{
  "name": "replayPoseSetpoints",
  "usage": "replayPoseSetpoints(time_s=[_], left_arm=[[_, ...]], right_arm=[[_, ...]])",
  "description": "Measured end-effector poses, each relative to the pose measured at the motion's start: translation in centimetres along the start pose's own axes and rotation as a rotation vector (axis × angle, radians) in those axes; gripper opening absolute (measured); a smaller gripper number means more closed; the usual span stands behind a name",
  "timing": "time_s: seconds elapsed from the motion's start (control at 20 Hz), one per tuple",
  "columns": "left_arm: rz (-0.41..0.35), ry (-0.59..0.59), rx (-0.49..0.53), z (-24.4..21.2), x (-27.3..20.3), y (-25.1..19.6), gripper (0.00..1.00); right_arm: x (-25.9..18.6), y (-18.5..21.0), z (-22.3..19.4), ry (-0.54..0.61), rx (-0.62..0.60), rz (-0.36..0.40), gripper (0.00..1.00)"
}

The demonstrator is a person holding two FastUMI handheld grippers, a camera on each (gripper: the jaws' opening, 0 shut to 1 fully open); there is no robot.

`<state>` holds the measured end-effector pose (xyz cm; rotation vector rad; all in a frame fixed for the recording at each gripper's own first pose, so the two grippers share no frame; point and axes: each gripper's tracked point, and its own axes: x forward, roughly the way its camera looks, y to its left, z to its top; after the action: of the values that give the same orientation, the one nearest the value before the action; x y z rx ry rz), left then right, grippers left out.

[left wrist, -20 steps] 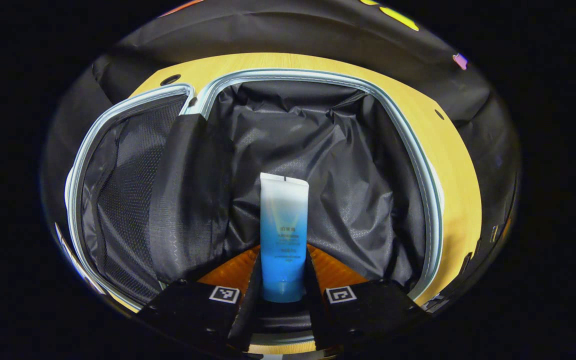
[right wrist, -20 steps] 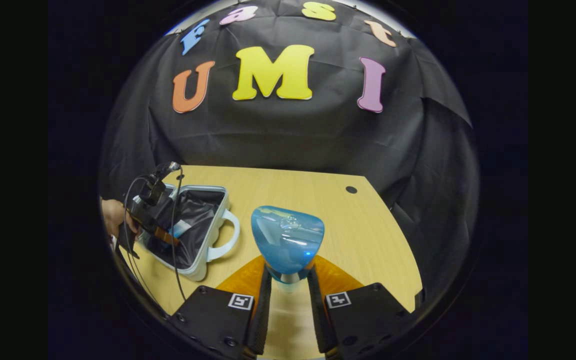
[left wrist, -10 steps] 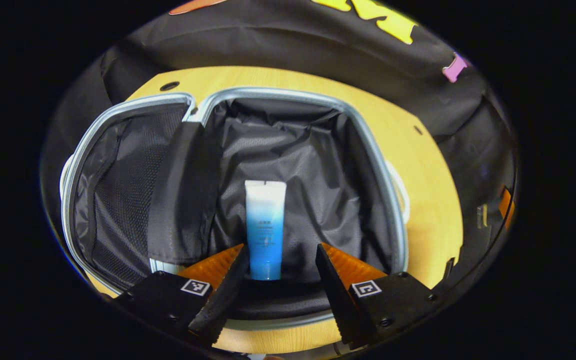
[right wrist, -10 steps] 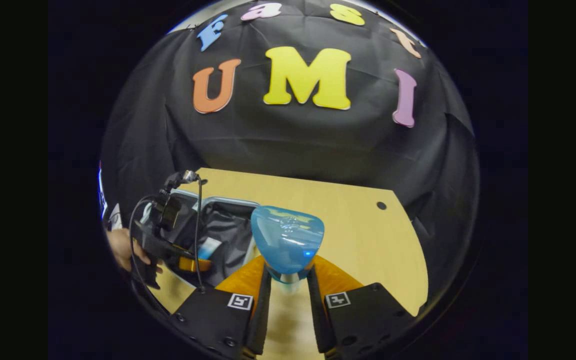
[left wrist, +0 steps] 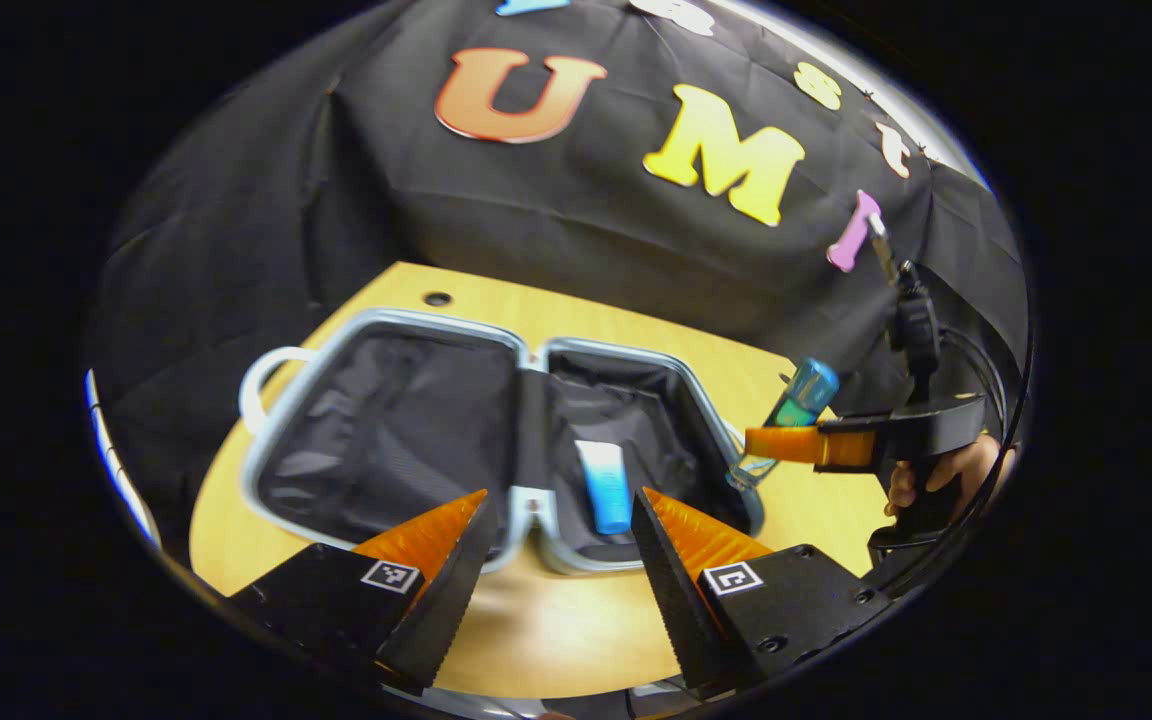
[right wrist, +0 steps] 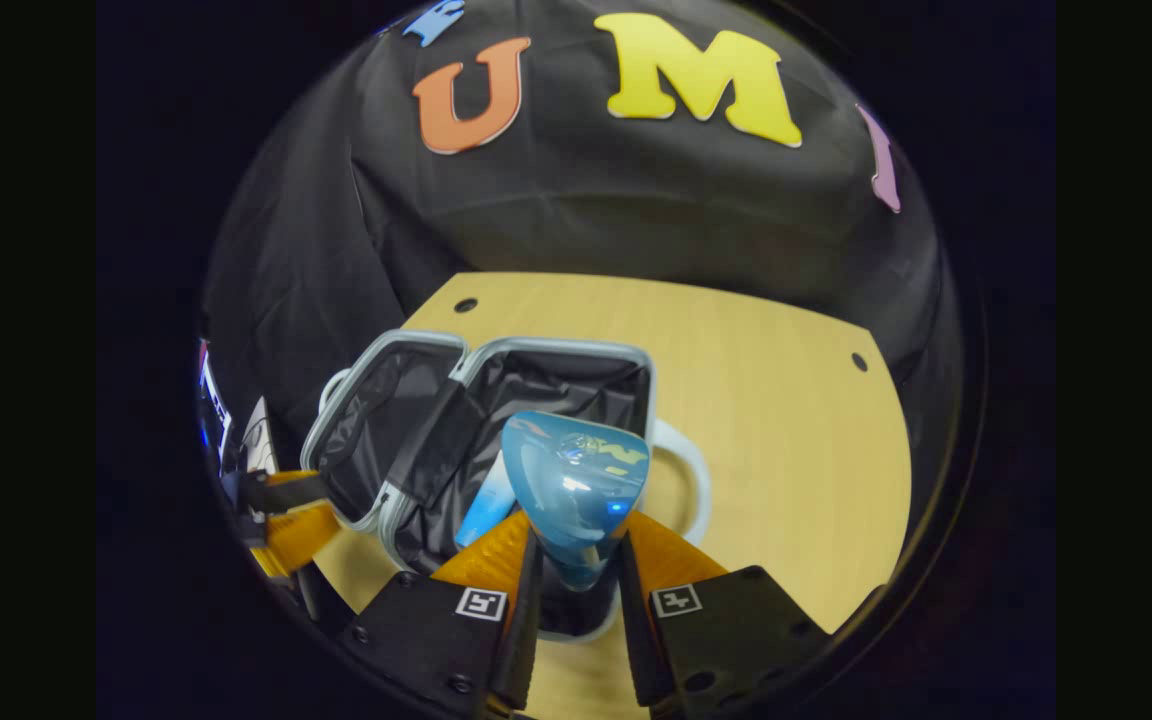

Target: First open the suitcase, pack the skin care products into it, and then close the suitcase.

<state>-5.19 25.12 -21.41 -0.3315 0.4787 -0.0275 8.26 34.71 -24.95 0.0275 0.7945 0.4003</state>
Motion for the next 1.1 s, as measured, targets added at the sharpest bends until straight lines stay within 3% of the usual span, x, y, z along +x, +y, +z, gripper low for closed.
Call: replayPoseSetpoints(time_s=[0.15,0.3,0.5,0.85,1.1], left_arm=[[0.132,-0.017,-0.033,-0.6,-2.0,7.3,0.99],[0.217,-0.029,-0.133,-1.0,-4.0,12.4,0.98],[0.325,-0.04,-0.276,-1.6,-4.3,17.7,0.98],[0.319,-0.136,-0.565,0.1,-2.1,21.8,0.98],[0.297,-0.128,-0.665,0.1,0.8,23.1,0.96]], right_arm=[[2.2,1.3,-2.6,0.104,0.037,0.012,0.36],[3.4,1.4,-4.7,0.207,0.083,0.006,0.36],[5.7,1.1,-4.1,0.231,0.115,-0.033,0.36],[8.9,0.6,-3.6,0.282,0.157,-0.114,0.36],[9.5,0.3,-4.2,0.31,0.204,-0.15,0.39]])
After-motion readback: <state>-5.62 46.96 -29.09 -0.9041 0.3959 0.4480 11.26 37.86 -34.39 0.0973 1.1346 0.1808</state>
